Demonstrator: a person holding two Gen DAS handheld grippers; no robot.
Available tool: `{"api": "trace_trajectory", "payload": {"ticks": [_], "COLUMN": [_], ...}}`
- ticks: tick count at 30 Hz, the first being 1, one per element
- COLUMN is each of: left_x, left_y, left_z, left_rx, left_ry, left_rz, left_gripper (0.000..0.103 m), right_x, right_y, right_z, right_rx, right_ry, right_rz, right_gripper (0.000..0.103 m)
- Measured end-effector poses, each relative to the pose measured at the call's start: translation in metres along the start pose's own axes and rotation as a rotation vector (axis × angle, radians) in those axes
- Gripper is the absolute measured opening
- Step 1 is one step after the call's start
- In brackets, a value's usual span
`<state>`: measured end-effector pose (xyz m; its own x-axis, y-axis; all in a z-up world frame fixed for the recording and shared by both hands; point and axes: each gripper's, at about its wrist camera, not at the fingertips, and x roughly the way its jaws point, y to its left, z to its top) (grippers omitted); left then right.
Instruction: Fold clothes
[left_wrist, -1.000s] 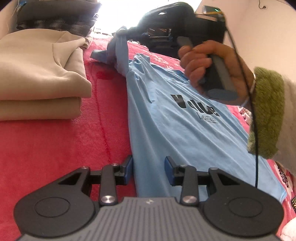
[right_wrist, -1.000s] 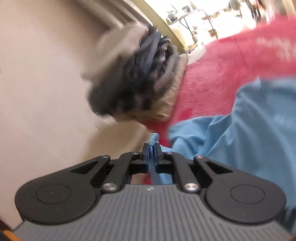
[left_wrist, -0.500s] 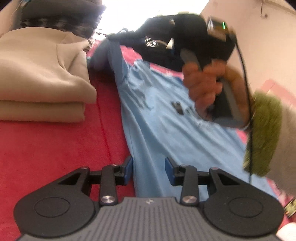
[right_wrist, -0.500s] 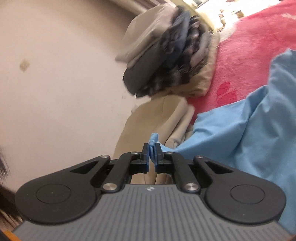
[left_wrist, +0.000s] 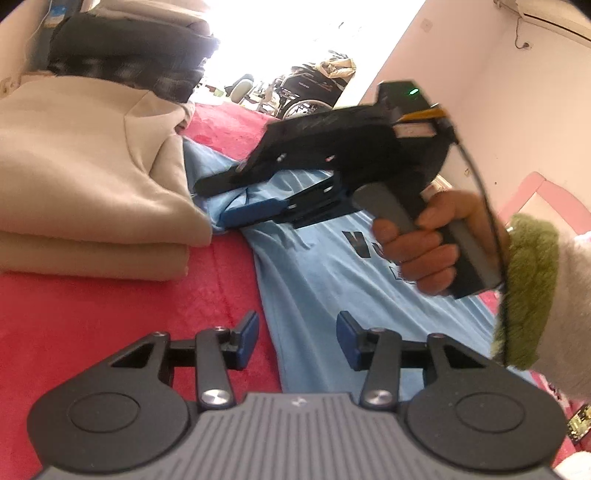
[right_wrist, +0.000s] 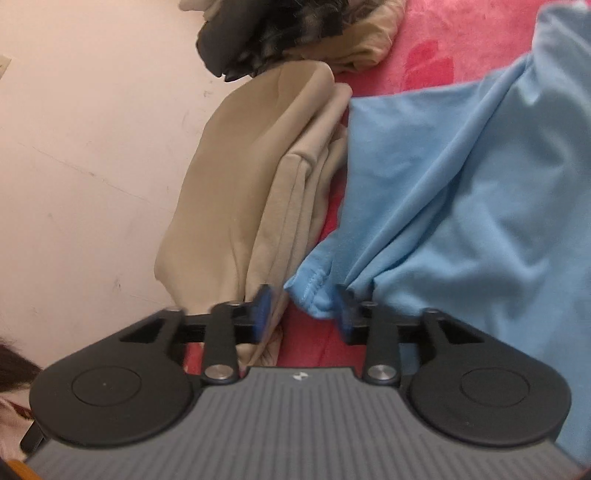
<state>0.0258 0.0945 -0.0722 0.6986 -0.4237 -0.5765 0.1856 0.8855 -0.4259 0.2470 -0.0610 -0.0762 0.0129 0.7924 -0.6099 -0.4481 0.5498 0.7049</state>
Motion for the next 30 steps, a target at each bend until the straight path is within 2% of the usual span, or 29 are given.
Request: {"api": "trace_trajectory", "payload": {"ticks": [3, 6, 9, 12, 15, 20, 23, 25, 30], "left_x": [0.002, 0.005, 0.007, 0.008, 0.009, 0.019, 0.026, 0.028, 0.031], "left_y": [0.0, 0.0, -0.001, 0.0, 0.001, -0.001, 0.0, -0.002, -0.01], "left_z": [0.002, 0.005, 0.007, 0.009, 0.01, 0.01, 0.009, 0.009, 0.005], "left_rx": [-0.001, -0.003, -0.004, -0.004, -0.001, -0.006, -0.031, -0.033, 0.008], "left_ry": [-0.002, -0.004, -0.005, -0.004, 0.011, 0.064, 0.093, 0.097, 0.101], "left_rz": [0.005, 0.01, 0.016, 0.023, 0.04, 0.066, 0.095, 0.113, 0.16], "left_gripper": [0.047, 0.047, 0.047, 0.048, 0.049, 0.05, 0.049, 0.049, 0.049], "right_x": [-0.026, -0.057, -0.091, -0.126, -0.161, -0.232, -0.269, -0.287, -0.306], "right_y": [0.007, 0.003, -0.01, -0.037, -0.061, -0.101, -0.123, -0.143, -0.196], "right_z": [0.003, 0.006, -0.007, -0.036, -0.074, -0.137, -0.149, -0.146, -0.123], "right_rx": [-0.035, 0.008, 0.131, 0.314, 0.42, 0.531, 0.546, 0.571, 0.614], "right_ry": [-0.065, -0.201, -0.38, -0.502, -0.546, -0.6, -0.667, -0.695, -0.733], "right_rz": [-0.025, -0.062, -0.13, -0.182, -0.269, -0.488, -0.608, -0.659, -0.673], "right_gripper": [0.059, 0.059, 0.059, 0.059, 0.059, 0.059, 0.063, 0.064, 0.065]}}
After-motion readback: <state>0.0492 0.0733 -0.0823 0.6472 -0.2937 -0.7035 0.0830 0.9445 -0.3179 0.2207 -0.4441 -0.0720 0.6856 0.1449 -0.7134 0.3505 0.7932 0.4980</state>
